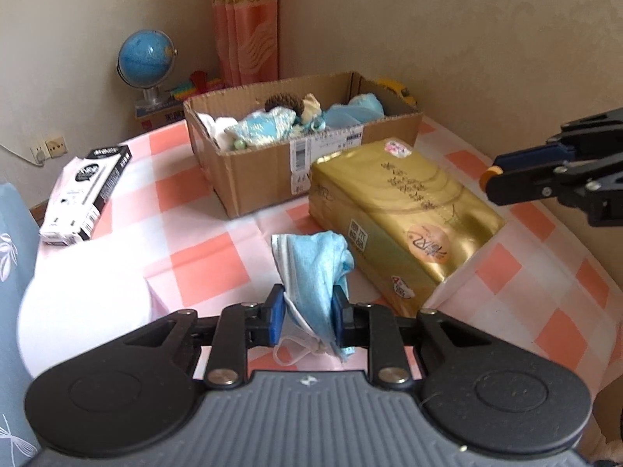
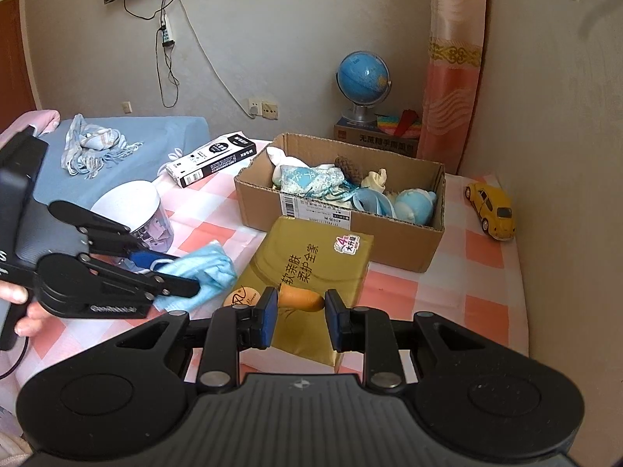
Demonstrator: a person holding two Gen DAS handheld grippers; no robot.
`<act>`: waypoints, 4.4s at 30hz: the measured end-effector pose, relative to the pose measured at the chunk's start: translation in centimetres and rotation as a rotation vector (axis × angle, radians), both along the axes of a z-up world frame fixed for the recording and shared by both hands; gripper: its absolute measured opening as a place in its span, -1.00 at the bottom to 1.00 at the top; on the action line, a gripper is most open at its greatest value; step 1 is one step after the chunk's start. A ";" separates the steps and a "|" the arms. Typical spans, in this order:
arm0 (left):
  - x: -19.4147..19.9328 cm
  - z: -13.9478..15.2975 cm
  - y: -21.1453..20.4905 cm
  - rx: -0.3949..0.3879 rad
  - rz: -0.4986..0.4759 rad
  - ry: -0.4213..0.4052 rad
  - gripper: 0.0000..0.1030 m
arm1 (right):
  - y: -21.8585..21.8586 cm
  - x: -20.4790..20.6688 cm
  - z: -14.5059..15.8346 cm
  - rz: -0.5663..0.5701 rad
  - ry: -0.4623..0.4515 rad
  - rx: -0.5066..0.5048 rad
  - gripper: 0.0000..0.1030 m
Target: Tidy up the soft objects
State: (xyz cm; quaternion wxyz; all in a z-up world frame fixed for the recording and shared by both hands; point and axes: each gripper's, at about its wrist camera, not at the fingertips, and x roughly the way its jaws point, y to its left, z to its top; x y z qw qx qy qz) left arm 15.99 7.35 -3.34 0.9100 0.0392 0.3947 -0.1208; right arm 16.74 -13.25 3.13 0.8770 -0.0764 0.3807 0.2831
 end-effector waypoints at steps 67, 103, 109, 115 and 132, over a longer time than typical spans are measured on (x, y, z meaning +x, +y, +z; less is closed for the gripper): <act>15.1 7.5 -6.9 0.041 -0.080 -0.112 -0.56 | -3.0 -3.0 -0.6 -0.287 -0.063 -0.003 1.00; -1.5 8.3 -2.4 -0.004 0.289 -0.117 0.96 | -1.6 -1.0 2.5 -0.480 -0.005 -0.104 1.00; -2.5 9.9 -2.2 0.024 0.310 -0.146 0.96 | 0.1 -0.9 3.8 -0.477 -0.027 -0.108 1.00; -2.7 9.7 -2.6 0.029 0.310 -0.120 0.96 | 0.2 -1.2 4.3 -0.499 -0.022 -0.096 1.00; -3.1 9.8 -3.5 0.031 0.304 -0.112 0.96 | 0.0 -2.2 4.8 -0.505 -0.028 -0.089 1.00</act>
